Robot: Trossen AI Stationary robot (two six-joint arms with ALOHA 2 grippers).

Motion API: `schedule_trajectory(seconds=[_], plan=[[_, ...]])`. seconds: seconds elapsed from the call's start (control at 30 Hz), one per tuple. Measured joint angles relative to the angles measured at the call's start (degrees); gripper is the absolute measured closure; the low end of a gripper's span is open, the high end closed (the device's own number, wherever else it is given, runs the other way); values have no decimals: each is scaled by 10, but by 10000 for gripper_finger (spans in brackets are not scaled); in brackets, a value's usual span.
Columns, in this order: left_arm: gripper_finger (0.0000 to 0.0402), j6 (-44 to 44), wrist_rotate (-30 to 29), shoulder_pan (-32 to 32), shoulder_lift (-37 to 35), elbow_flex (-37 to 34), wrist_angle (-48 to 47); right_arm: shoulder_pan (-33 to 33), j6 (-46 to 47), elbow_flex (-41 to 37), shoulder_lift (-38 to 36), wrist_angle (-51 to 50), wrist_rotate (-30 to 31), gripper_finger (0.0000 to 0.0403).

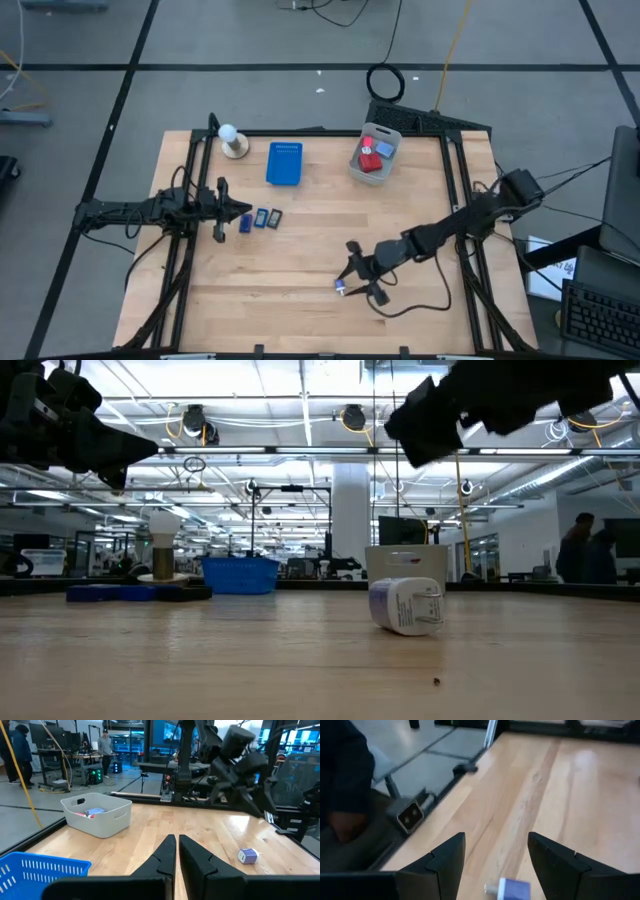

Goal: Pick & Place Office items
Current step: Put the violet charger adapter into the gray bin

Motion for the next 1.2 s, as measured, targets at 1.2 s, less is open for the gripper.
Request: schedule_trajectory(seconds=[1.2], plan=[[380, 0, 0, 0, 0, 0, 0, 66, 313, 326, 214, -474, 263, 151]])
